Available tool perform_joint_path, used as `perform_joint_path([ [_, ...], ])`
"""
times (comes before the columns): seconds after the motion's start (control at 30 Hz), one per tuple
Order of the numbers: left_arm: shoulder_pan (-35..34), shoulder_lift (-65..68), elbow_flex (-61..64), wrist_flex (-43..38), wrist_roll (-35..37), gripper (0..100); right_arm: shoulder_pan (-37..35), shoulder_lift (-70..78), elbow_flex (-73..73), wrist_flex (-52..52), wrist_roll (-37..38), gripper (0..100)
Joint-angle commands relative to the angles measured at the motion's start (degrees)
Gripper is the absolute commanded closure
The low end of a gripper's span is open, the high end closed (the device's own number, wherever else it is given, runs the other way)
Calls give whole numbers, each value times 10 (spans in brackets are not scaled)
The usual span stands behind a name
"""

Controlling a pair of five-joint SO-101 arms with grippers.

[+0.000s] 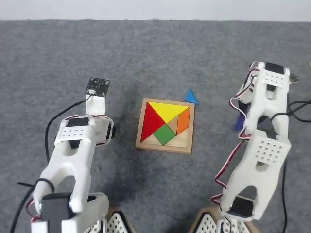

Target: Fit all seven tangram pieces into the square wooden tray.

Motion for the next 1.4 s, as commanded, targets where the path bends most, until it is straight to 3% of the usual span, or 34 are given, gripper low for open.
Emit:
perform_joint_path([
  [0.0,-4,-3,-22,-11,-11,836,2,15,-28,-17,-9,850],
  [0.23,-4,-3,-22,-11,-11,836,13,64,-66,-14,14,853],
  [0.53,-4,-3,-21,-11,-10,836,-65,65,-127,57,454,911],
  [0.7,-4,-3,-21,-11,-10,836,-89,60,-149,87,534,916],
  [0.83,-4,-3,-21,-11,-10,836,-132,60,-149,130,673,916],
  [1.17,-4,-3,-21,-11,-11,836,-196,-23,-145,140,686,944],
  [1.37,-4,-2,-21,-11,-11,836,-199,-155,-92,154,692,842],
])
